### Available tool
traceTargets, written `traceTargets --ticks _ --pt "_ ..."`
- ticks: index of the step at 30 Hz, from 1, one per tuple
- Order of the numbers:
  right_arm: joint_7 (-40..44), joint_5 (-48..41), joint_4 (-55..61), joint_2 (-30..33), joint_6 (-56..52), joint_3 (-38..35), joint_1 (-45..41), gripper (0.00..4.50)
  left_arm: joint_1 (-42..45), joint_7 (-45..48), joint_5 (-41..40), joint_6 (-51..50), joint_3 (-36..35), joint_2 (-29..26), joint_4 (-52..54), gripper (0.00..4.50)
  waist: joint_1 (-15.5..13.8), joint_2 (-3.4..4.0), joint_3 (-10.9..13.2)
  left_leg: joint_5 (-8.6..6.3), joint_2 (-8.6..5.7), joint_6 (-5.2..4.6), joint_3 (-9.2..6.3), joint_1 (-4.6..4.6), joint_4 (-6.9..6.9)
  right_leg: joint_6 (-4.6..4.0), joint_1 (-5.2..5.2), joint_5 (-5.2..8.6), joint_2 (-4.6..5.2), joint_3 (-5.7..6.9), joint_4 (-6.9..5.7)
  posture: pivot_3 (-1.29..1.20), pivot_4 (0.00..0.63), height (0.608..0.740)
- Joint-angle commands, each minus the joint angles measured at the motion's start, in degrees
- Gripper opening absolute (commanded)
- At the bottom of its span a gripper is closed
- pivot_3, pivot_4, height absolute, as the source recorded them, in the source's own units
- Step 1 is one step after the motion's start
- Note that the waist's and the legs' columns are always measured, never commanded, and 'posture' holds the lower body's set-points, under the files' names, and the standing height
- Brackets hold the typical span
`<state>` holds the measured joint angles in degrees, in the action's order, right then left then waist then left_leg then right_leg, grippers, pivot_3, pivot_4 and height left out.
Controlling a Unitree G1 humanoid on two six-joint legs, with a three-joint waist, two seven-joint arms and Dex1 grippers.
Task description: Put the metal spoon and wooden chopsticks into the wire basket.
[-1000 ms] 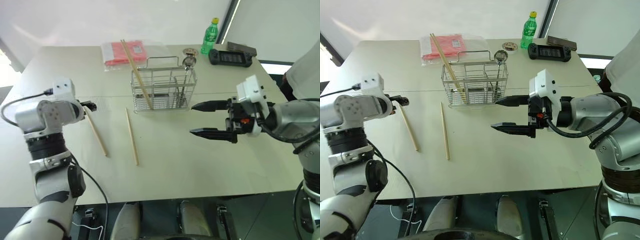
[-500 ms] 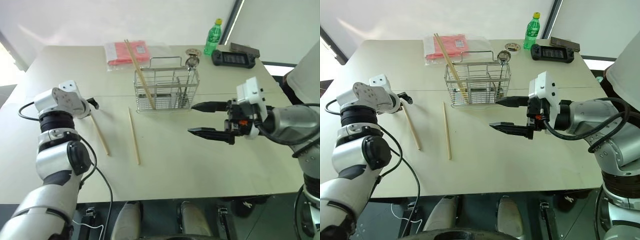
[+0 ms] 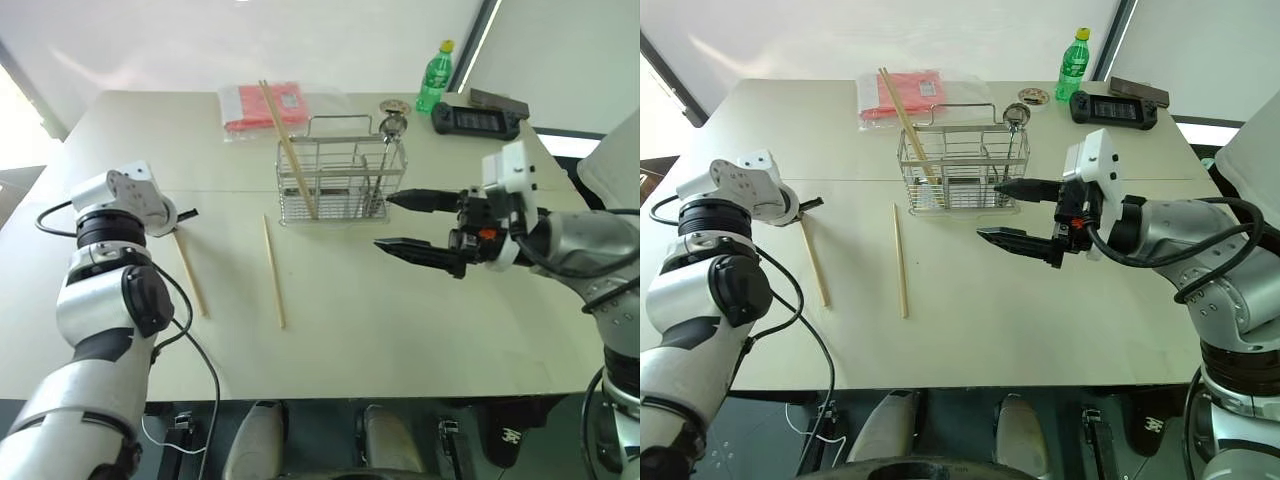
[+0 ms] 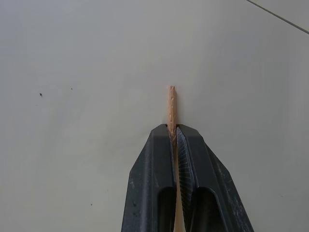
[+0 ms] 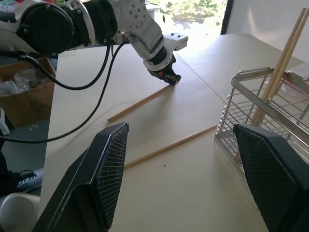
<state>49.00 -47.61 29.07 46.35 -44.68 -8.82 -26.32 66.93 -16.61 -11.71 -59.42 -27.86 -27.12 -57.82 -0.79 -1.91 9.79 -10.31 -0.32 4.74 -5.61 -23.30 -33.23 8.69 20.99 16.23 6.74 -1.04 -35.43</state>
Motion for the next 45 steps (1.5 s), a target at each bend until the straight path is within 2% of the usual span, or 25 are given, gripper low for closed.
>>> traceTargets --ticks 1,5,10,14,17,20,25,28,34,39,45 --pt "-0.7 -1.1 1.1 0.2 0.5 -1.7 -1.4 3.59 -0.6 -0.2 -1.1 -1.2 -0.7 0.8 -2.2 0.06 0.0 0.00 0.0 0.00 0.00 0.00 0.00 0.00 0.00 0.00 0.00 0.00 0.00 0.00 0.00 0.00 0.150 0.721" --pt "-0.4 -1.0 0.6 1.0 0.3 -1.8 -1.0 3.59 -1.6 1.2 -3.0 0.7 -2.8 -0.9 2.7 0.06 0.1 0.00 0.0 0.00 0.00 0.00 0.00 0.00 0.00 0.00 0.00 0.00 0.00 0.00 0.00 0.00 0.150 0.721" --pt "1.1 -1.5 1.2 3.5 -0.6 -2.6 0.5 3.59 -5.6 10.6 -6.8 7.5 -4.5 -5.2 16.9 0.06 0.5 -0.25 0.1 0.04 0.03 0.06 0.00 -0.14 0.04 -0.02 0.23 -0.02 -0.01 0.00 -0.05 0.00 0.150 0.721" --pt "-0.4 -3.5 1.4 4.3 -2.5 -4.3 0.6 3.59 -8.3 27.5 -12.3 18.0 -3.8 -9.2 31.9 0.06 0.8 -0.35 0.2 0.04 0.04 0.07 0.01 -0.23 0.11 -0.06 0.33 -0.05 -0.01 -0.01 0.00 0.00 0.150 0.721" --pt "-1.2 -3.9 1.8 4.5 -3.0 -4.6 0.9 3.59 -4.2 36.7 -16.3 23.8 -2.5 -10.7 38.5 0.06 0.5 -0.35 0.2 0.03 0.04 0.07 0.02 -0.23 0.15 -0.08 0.30 -0.05 -0.01 0.00 0.09 0.00 0.150 0.721" --pt "-2.1 -4.2 2.2 4.4 -3.0 -4.8 1.3 3.59 2.6 38.7 -14.5 29.7 1.4 -10.0 36.8 0.06 -0.2 -0.36 0.2 0.04 0.04 0.06 0.01 -0.23 0.08 -0.08 0.17 -0.05 -0.01 0.04 0.20 0.00 0.150 0.721" --pt "-4.1 -4.6 3.5 3.8 -2.9 -5.0 1.9 3.59 11.2 40.9 -13.8 36.0 5.8 -3.6 30.7 0.06 0.1 -0.34 0.2 0.02 0.03 0.02 0.02 -0.09 -0.02 -0.07 -0.12 -0.04 0.00 0.05 0.32 0.00 0.150 0.721" --pt "-6.6 -5.7 5.5 3.2 -3.4 -5.8 3.0 3.59 11.8 46.4 -10.5 43.1 12.6 2.1 27.5 0.06 0.2 -0.32 0.2 0.03 0.04 0.01 0.01 -0.10 0.01 -0.04 -0.06 -0.04 -0.01 0.05 0.27 0.00 0.150 0.721" --pt "-9.8 -7.4 7.7 3.7 -3.7 -7.8 5.2 3.59 11.3 49.3 -9.6 47.6 16.3 8.9 23.5 0.06 1.1 -0.33 0.2 0.00 0.04 -0.07 0.06 -0.30 0.03 0.01 0.22 -0.07 -0.01 0.01 0.21 0.00 0.150 0.721" --pt "-11.7 -8.3 8.8 3.9 -3.5 -8.9 6.8 3.59 11.8 50.4 -8.7 51.2 17.2 11.5 20.0 0.06 1.5 -0.33 0.2 -0.01 0.04 -0.09 0.05 -0.29 0.05 0.02 0.21 -0.06 -0.01 0.02 0.20 0.00 0.150 0.721" --pt "-13.9 -9.6 9.2 3.8 -3.5 -9.7 7.5 3.59 7.4 50.1 -8.4 53.3 17.6 14.0 20.0 0.06 1.4 -0.32 0.2 -0.01 0.04 -0.09 0.05 -0.26 0.01 0.01 0.11 -0.06 -0.01 0.02 0.23 0.00 0.150 0.721"
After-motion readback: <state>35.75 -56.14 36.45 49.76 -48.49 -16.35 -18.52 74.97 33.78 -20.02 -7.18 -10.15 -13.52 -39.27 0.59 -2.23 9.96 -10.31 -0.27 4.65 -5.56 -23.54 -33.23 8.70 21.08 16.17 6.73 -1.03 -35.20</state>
